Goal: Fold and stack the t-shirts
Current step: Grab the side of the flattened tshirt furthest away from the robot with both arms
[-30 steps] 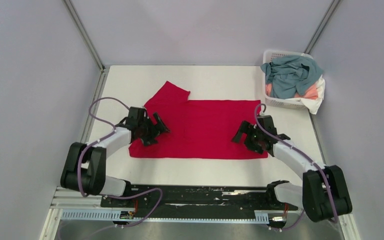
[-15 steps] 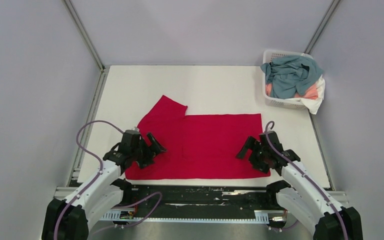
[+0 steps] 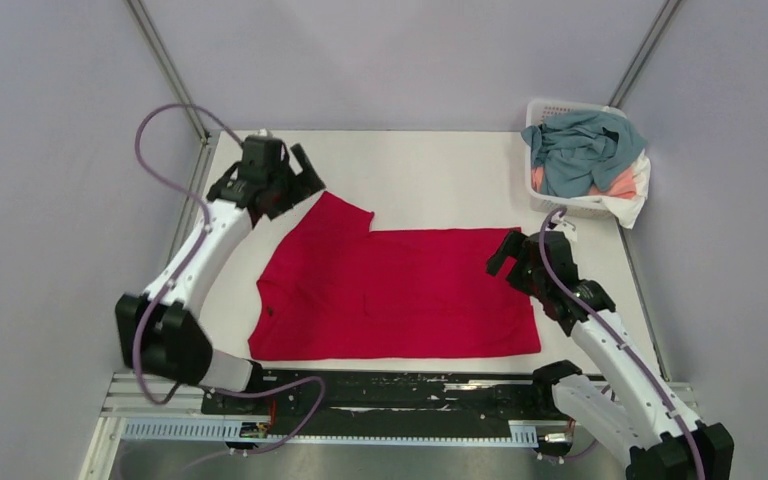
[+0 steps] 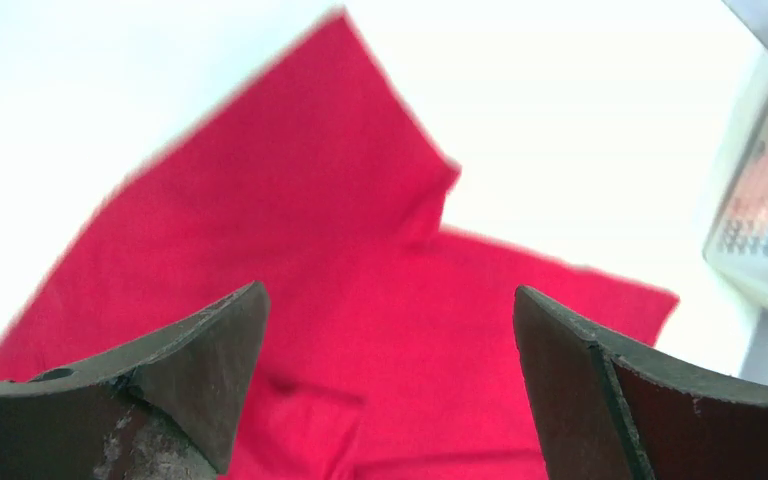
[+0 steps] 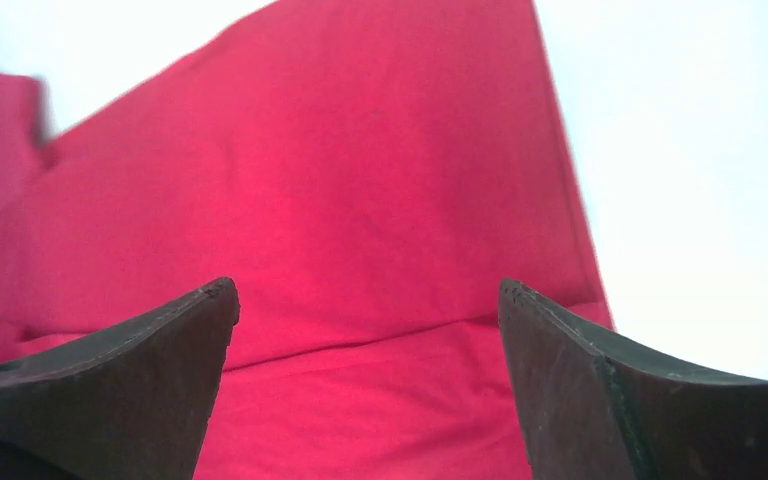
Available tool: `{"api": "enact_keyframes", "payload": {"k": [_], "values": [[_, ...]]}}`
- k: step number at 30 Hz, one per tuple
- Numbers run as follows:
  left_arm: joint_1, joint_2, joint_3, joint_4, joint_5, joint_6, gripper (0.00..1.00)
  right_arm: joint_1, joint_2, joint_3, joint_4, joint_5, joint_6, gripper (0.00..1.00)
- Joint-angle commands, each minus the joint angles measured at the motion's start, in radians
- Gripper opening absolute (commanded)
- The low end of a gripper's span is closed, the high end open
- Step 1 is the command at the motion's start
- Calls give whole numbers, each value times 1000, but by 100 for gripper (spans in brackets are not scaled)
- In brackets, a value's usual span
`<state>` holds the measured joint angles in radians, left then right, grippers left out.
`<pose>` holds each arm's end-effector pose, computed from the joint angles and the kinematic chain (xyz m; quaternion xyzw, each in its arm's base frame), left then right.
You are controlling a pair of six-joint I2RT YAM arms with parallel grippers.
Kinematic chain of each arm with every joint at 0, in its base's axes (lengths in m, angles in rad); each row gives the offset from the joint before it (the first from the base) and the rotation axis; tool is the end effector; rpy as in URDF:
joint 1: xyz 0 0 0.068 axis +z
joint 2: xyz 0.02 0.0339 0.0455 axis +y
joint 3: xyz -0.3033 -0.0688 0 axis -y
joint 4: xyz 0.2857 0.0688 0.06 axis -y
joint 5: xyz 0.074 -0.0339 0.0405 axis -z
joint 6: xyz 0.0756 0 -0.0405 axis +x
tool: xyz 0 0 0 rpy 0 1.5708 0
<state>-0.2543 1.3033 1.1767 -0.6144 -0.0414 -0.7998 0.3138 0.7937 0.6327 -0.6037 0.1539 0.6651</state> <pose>0.3310 -0.0828 0.3285 -0.2545 0.8789 -0.1863 0.3578 0.1998 0.0526 0.2402 0.1900 0.8978 0.1214 0.3784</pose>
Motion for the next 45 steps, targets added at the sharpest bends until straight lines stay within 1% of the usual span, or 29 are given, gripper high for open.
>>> {"api": "enact_keyframes", "payload": {"k": [1,2,3,4,5,6,7,8,10,12,16,19,23,26,32,37,38,39,40,44,45], "values": [[42,345,299,13,-42,257,100,1,112,69,71,105,-127,100],[53,456,423,5,-29,289,100,1,139,84,71,125,-149,100],[58,509,483,-25,-24,335,100,2,160,94,71,147,-159,100],[71,619,614,-49,-12,355,100,1,179,102,74,164,-164,100],[78,668,677,-95,1,393,100,-1,196,105,75,176,-164,100],[90,764,803,-113,27,409,100,-3,209,107,81,180,-162,100],[95,808,852,-130,63,437,100,-4,220,103,89,178,-162,100],[105,879,934,-132,81,452,100,-4,229,100,98,176,-162,100],[116,959,1021,-144,117,478,100,-5,242,90,112,175,-170,100],[120,1009,1064,-162,158,503,100,-7,244,84,111,184,-176,100],[119,1045,1005,-138,245,519,100,-10,239,74,117,203,-172,100],[116,1065,963,-138,250,512,100,-8,238,72,120,194,-176,100],[105,1095,946,-144,270,497,100,-9,243,66,121,187,-175,100],[87,1105,944,-168,244,499,100,-9,243,61,122,182,-177,100],[45,1103,907,-197,133,484,99,-9,245,60,121,171,-174,100],[29,1114,904,-222,66,455,90,-10,243,49,122,176,-171,100],[26,1119,909,-227,59,452,86,-9,243,49,121,179,-170,100],[23,1121,910,-232,56,446,83,-9,243,48,122,180,-170,100],[17,1124,910,-232,48,444,78,-9,242,48,121,180,-168,100],[-12,1139,916,-245,5,455,70,-9,242,47,121,184,-167,100],[-16,1143,918,-254,0,457,70,-9,241,46,122,185,-167,100]]}}
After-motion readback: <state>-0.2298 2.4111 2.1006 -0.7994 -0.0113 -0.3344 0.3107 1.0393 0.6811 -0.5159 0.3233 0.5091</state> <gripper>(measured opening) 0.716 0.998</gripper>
